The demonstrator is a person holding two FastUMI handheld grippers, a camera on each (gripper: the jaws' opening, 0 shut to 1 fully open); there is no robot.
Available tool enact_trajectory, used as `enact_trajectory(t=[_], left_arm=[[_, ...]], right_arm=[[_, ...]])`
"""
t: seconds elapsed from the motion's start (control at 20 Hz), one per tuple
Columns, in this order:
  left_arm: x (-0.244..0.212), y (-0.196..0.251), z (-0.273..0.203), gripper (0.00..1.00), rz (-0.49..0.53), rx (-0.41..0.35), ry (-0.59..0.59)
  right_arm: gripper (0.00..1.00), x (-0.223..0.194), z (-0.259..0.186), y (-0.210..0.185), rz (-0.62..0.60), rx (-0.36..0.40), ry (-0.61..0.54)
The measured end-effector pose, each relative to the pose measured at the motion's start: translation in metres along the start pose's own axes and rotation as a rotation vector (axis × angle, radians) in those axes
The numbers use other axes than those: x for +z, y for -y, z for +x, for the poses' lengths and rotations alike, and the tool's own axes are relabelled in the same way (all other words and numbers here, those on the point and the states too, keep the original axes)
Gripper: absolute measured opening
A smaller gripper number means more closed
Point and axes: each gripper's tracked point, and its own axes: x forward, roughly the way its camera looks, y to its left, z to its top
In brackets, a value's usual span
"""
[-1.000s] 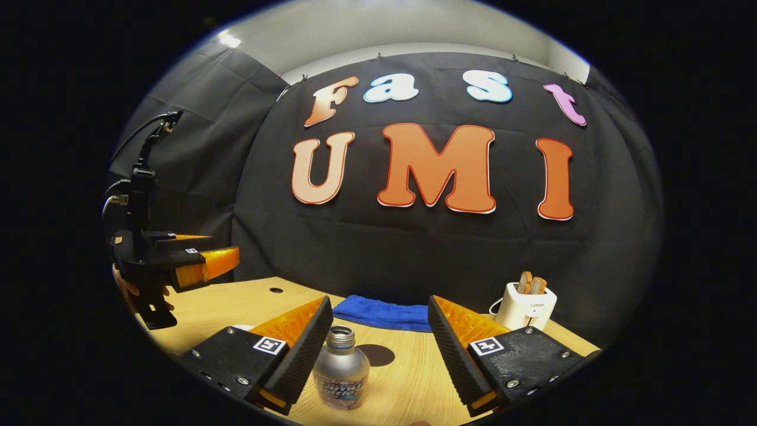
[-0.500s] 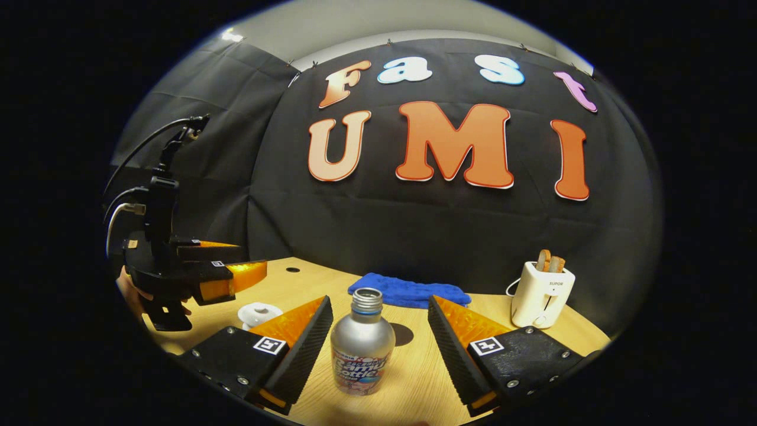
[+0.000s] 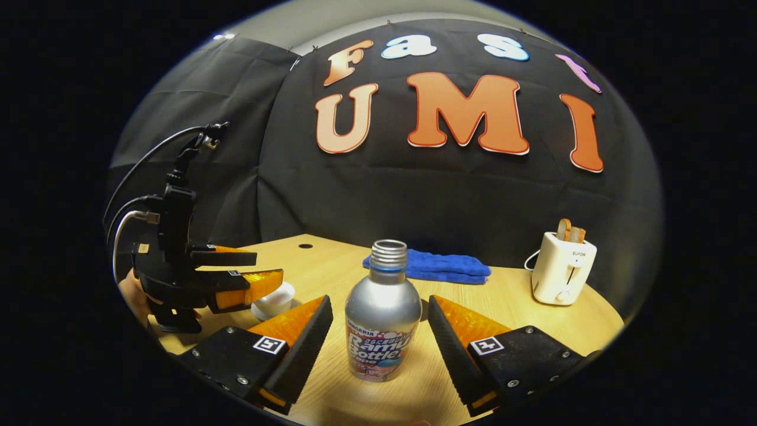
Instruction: Open the teacup lid with one hand, grasp the water bottle and pour water into the teacup with the other hand; after pouring, place the water bottle on the coaster and then close the teacup lid.
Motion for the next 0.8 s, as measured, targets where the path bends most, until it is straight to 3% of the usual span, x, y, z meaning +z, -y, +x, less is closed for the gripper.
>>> enact_trajectory(t=[0.1, 0.15, 0.2, 0.25, 0.45, 0.6, 0.7, 0.8], left_arm=[[-0.011, 0.005, 0.004, 0.98, 0.013, -0.006, -0.032], [-0.014, 0.009, 0.007, 0.92, 0.020, -0.014, -0.041], [-0.014, 0.009, 0.007, 0.92, 0.026, -0.013, -0.043], [-0.013, 0.011, 0.009, 0.80, 0.033, -0.018, -0.042], [-0.016, 0.020, 0.014, 0.82, 0.048, -0.042, -0.054], [-0.016, 0.022, 0.013, 0.55, 0.051, -0.041, -0.060], [-0.014, 0.018, 0.011, 0.58, 0.069, -0.027, -0.059], [-0.013, 0.017, 0.016, 0.33, 0.066, -0.022, -0.057]], right_arm=[[0.97, -0.008, 0.004, -0.001, -0.007, 0.006, -0.023], [0.98, -0.012, 0.005, -0.003, -0.010, 0.012, -0.034], [0.97, -0.016, 0.007, -0.004, -0.012, 0.015, -0.042], [0.97, -0.018, 0.008, -0.005, -0.015, 0.019, -0.050], [0.98, -0.028, 0.012, -0.006, -0.031, 0.022, -0.072], [0.98, -0.032, 0.013, -0.007, -0.030, 0.025, -0.083], [0.98, -0.033, 0.015, -0.006, -0.029, 0.030, -0.088], [0.97, -0.035, 0.016, -0.008, -0.025, 0.034, -0.093]])
